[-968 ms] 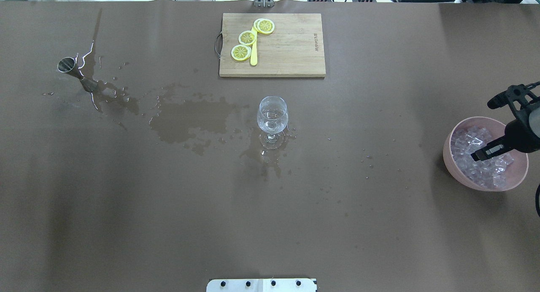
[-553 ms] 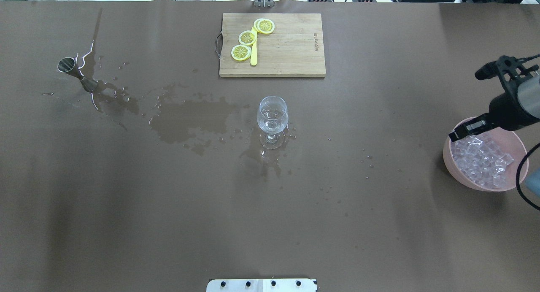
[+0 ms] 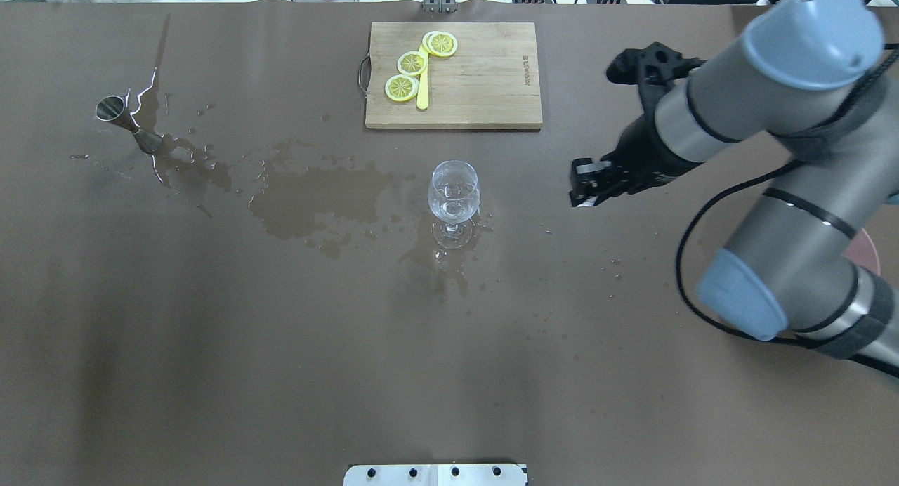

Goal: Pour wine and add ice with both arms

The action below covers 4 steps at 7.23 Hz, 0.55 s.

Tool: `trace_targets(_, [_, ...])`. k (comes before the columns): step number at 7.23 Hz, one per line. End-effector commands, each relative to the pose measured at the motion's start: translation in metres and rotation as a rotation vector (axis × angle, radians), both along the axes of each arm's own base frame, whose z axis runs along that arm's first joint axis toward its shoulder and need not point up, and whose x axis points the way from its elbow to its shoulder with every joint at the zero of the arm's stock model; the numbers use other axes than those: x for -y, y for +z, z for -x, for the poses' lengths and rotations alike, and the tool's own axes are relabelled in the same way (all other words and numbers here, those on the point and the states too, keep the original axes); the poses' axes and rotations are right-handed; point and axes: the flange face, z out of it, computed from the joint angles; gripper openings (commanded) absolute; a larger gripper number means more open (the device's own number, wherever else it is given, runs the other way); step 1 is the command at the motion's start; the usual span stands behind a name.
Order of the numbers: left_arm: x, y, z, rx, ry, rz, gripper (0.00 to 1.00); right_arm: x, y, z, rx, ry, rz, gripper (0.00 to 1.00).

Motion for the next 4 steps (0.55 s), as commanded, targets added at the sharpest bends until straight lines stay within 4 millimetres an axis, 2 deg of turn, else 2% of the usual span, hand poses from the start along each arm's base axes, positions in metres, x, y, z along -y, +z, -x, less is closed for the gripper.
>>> trace_targets(1, [0.0,0.001,0.0,0.001,0.001,0.0,0.97,0.002,-0.079,0.066,0.032,0.075,0.045,0.0])
trace_targets(3, [-0.001,0.001,0.0,0.001,0.001,0.0,0.97,0.022,-0.106,0.094,0.032,0.099,0.082,0.0])
trace_targets(4, [-0.001,0.001,0.0,0.002,0.001,0.0,0.97,0.025,-0.106,0.096,0.03,0.102,0.086,0.0])
